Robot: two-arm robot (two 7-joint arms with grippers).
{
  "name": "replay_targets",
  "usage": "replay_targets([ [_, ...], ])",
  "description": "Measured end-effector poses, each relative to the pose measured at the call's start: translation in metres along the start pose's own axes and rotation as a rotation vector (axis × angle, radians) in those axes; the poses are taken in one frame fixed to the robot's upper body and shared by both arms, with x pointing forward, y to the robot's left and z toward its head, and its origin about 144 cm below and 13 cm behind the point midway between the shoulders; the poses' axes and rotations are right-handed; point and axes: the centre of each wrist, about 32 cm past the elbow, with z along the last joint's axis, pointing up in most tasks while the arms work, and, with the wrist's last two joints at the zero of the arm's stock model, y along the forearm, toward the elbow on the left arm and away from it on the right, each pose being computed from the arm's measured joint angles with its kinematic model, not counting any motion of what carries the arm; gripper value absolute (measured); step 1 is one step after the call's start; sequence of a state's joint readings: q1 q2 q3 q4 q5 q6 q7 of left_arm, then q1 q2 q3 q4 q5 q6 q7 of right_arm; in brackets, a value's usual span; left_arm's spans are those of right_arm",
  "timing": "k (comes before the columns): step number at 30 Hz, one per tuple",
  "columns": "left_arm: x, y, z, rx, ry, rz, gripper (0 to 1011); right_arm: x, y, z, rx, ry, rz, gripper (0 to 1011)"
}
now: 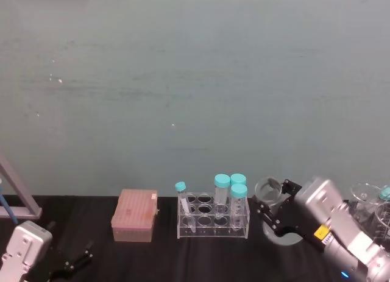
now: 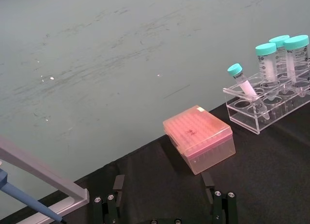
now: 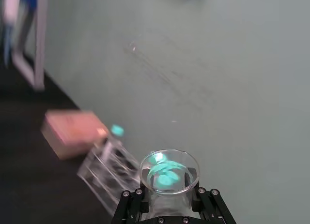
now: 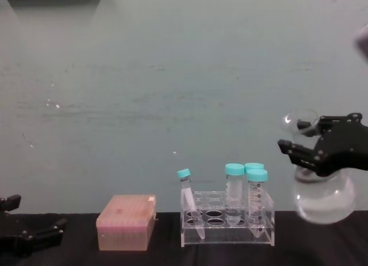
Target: Pick up the beaker with the right gripper, shake it three times, and then put it down.
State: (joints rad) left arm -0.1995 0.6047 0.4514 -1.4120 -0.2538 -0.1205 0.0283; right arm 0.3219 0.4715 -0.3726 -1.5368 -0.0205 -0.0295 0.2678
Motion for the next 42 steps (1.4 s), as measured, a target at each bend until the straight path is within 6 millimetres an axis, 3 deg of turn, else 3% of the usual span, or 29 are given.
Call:
replay_targets([
  [2, 0.0, 0.0, 0.0, 0.0, 0.0, 0.0, 1000, -0.001, 0.001, 0.001, 0.005, 0.171, 0.002, 452],
  [3, 0.0, 0.0, 0.0, 0.0, 0.0, 0.0, 1000, -0.001, 0.001, 0.001, 0.005, 0.171, 0.002, 452],
  [5, 0.0, 0.0, 0.0, 0.0, 0.0, 0.0, 1000, -0.005, 0.003, 0.002, 0.001, 0.373, 0.002, 452],
  [10, 0.0, 0.0, 0.0, 0.0, 0.0, 0.0, 1000, -0.008, 0.003, 0.002, -0.019, 0.512, 0.0, 452],
  [42, 0.0, 0.0, 0.0, 0.0, 0.0, 0.0, 1000, -0.011, 0.005, 0.0, -0.069, 0.533, 0.001, 452],
])
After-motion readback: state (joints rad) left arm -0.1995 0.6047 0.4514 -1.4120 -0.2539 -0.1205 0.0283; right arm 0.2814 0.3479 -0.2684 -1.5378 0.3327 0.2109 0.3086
